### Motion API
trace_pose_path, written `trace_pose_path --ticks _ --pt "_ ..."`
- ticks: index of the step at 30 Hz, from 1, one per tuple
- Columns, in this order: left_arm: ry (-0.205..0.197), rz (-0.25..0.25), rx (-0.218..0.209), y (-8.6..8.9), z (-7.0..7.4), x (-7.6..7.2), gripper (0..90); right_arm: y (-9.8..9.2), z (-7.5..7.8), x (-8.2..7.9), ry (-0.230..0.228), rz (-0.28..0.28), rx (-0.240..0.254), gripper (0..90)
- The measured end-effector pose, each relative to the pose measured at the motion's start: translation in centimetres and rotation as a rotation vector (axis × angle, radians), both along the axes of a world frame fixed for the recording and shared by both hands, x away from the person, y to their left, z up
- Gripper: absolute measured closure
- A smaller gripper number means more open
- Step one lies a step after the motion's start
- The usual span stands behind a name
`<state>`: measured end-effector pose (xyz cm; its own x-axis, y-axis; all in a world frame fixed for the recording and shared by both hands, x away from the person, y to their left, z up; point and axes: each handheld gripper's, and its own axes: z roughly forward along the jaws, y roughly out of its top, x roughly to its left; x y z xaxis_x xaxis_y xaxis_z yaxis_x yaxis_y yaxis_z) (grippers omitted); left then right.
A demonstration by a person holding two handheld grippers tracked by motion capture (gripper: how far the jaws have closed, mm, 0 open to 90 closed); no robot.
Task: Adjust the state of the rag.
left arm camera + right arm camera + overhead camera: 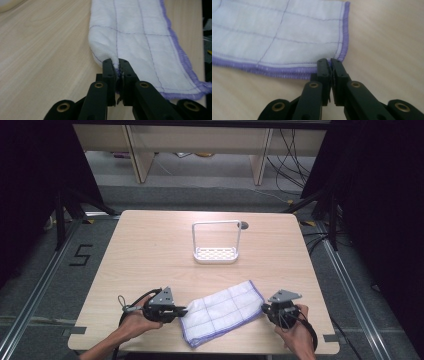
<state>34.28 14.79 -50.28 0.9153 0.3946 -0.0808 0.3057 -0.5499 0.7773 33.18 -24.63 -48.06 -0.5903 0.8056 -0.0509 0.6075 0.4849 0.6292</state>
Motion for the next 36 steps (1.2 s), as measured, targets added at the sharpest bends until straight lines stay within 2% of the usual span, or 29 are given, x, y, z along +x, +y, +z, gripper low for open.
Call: trace_pose_path --ticks 1,2,3,4,5,8,10,11,13,14,15,16,17,18,20,21,23,24,25,26,27,28,29,30,32,33,34,35,36 --pt "0.009 0.005 -0.003 0.1 0.0 -0.4 84.2 0.2 0.2 0.8 -0.017 0.007 -0.001 86.9" --pt "-0.006 0.002 -0.006 0.3 0.1 -0.6 84.2 0.5 0.5 1.5 -0.023 0.009 -0.003 87.0" --pt "-0.001 0.005 -0.013 0.4 0.0 -0.8 84.2 1.2 0.8 3.1 -0.029 0.024 -0.009 87.0" --pt "0.036 0.014 -0.057 0.5 0.1 -1.2 84.2 1.6 1.0 3.7 -0.016 0.02 -0.001 87.0" --pt "0.036 0.014 -0.057 0.5 0.1 -1.2 84.2 1.6 1.0 3.7 -0.016 0.02 -0.001 87.0" --pt "0.042 0.009 -0.082 0.2 0.5 -2.3 84.1 3.0 1.3 5.5 -0.031 0.043 -0.032 87.1" --pt "0.081 0.014 -0.111 -0.2 0.6 -3.1 84.0 3.9 1.5 6.6 -0.031 0.052 -0.043 87.1" --pt "0.092 0.012 -0.114 -0.3 0.6 -3.4 83.7 4.7 1.5 7.7 -0.028 0.06 -0.045 87.1" --pt "0.097 0.001 -0.117 -1.0 0.6 -4.3 83.5 5.2 1.4 8.2 -0.032 0.064 -0.042 87.2" --pt "0.088 -0.034 -0.105 -1.4 0.6 -4.5 83.3 5.7 1.3 8.9 -0.022 0.08 -0.053 87.1" --pt "0.076 -0.044 -0.094 -1.8 0.5 -4.8 82.9 6.2 1.1 9.5 -0.028 0.085 -0.066 87.1" --pt "0.073 -0.059 -0.106 -2.2 0.4 -4.9 82.8 6.6 0.9 9.9 -0.031 0.092 -0.068 87.1" --pt "0.088 -0.056 -0.104 -2.6 0.3 -5.0 82.8 7.1 0.7 10.4 -0.019 0.095 -0.071 87.1" --pt "0.087 -0.068 -0.104 -3.0 0.1 -4.9 82.8 7.6 0.4 11.0 -0.028 0.096 -0.084 87.1" --pt "0.102 -0.06 -0.111 -3.7 -0.2 -4.8 82.7 8.4 -0.2 11.9 -0.026 0.098 -0.091 87.1" --pt "0.102 -0.077 -0.099 -3.9 -0.2 -4.7 82.7 8.8 -0.4 12.2 -0.011 0.095 -0.09 87.0" --pt "0.094 -0.079 -0.095 -4.6 -0.4 -4.7 82.6 9.3 -0.8 12.8 -0.024 0.086 -0.077 87.1" --pt "0.104 -0.063 -0.106 -4.8 -0.5 -4.9 82.6 9.4 -0.9 13.0 -0.024 0.09 -0.082 87.0" --pt "0.106 -0.068 -0.109 -5.0 -0.5 -4.9 82.4 9.6 -1.0 13.1 -0.02 0.078 -0.073 87.0" --pt "0.096 -0.075 -0.102 -5.1 -0.5 -4.9 82.3 9.5 -1.0 13.2 -0.026 0.089 -0.08 86.9" --pt "0.089 -0.076 -0.098 -5.1 -0.5 -4.9 82.3 9.5 -1.0 13.2 -0.014 0.069 -0.064 86.9" --pt "0.108 -0.083 -0.094 -5.2 -0.5 -4.9 82.2 9.3 -1.1 13.3 -0.019 0.084 -0.073 86.9" --pt "0.106 -0.068 -0.113 -5.4 -0.6 -5.1 82.0 9.3 -1.1 13.2 -0.007 0.065 -0.052 86.7" --pt "0.103 -0.076 -0.102 -5.4 -0.6 -5.2 81.7 9.2 -1.2 13.2 -0.025 0.071 -0.049 86.3" --pt "0.112 -0.081 -0.107 -5.5 -0.6 -5.3 80.0 9.2 -1.2 13.1 -0.026 0.049 -0.03 82.7" --pt "0.106 -0.094 -0.103 -5.5 -0.6 -5.3 77.3 8.9 -1.0 13.2 -0.033 0.045 -0.025 76.4" --pt "0.123 -0.115 -0.11 -5.6 -0.4 -5.4 73.7 8.8 -0.8 13.2 -0.038 0.035 -0.016 72.6" --pt "0.123 -0.115 -0.11 -5.6 -0.4 -5.4 68.4 8.8 -0.8 13.2 -0.038 0.035 -0.016 72.6" --pt "0.124 -0.117 -0.107 -5.4 -0.2 -5.4 68.4 8.6 -0.6 13.2 -0.039 0.024 -0.014 68.2"
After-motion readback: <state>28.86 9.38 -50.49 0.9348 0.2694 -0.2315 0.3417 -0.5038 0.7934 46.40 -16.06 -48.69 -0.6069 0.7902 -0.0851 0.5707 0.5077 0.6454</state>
